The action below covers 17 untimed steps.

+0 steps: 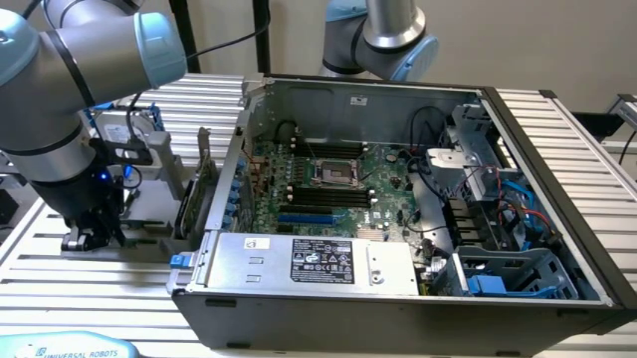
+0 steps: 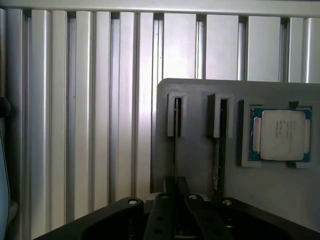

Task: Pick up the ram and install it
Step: 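Pick up the ram and move it above insertion slot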

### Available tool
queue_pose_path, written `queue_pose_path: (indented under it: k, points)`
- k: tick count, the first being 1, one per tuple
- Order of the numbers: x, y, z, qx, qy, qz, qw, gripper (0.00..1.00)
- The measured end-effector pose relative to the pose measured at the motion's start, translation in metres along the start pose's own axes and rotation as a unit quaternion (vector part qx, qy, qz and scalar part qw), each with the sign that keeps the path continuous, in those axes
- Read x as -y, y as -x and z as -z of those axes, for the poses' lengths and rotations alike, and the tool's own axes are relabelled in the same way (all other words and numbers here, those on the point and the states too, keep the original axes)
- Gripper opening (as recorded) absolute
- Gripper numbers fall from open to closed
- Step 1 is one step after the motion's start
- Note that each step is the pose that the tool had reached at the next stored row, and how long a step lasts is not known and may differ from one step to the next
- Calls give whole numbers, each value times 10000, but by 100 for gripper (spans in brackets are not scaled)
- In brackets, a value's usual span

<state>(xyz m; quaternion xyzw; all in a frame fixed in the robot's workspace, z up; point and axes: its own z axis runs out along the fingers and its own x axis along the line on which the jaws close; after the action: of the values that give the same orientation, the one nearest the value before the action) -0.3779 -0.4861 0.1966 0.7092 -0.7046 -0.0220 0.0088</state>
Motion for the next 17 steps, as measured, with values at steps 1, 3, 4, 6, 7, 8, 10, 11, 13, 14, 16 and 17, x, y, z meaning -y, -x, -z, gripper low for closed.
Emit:
queue_pose_path:
  k: [1, 3, 4, 6, 7, 8, 10, 11, 13, 14, 16, 17]
  points:
    - [0, -3, 0, 0, 0, 0, 10000, 13]
    - [1, -11, 0, -1, -1, 1, 10000, 13]
    - [1, -15, 0, -1, 0, 0, 10000, 13]
    - [0, -21, 0, 0, 0, -5, 10000, 13]
    - [0, -24, 0, 0, 0, -13, 10000, 13]
    - [0, -27, 0, 0, -1, -24, 10000, 13]
    - [0, -31, -1, 2, -1, -53, 10000, 13]
    - [0, -33, -1, 2, -1, -71, 10000, 13]
    - [0, -35, -2, 5, -3, -115, 9999, 13]
    - [-1, -36, -3, 6, -3, -142, 9999, 13]
    - [0, -37, -3, 8, -4, -198, 9998, 13]
    - [-1, -37, -3, 9, -4, -217, 9998, 13]
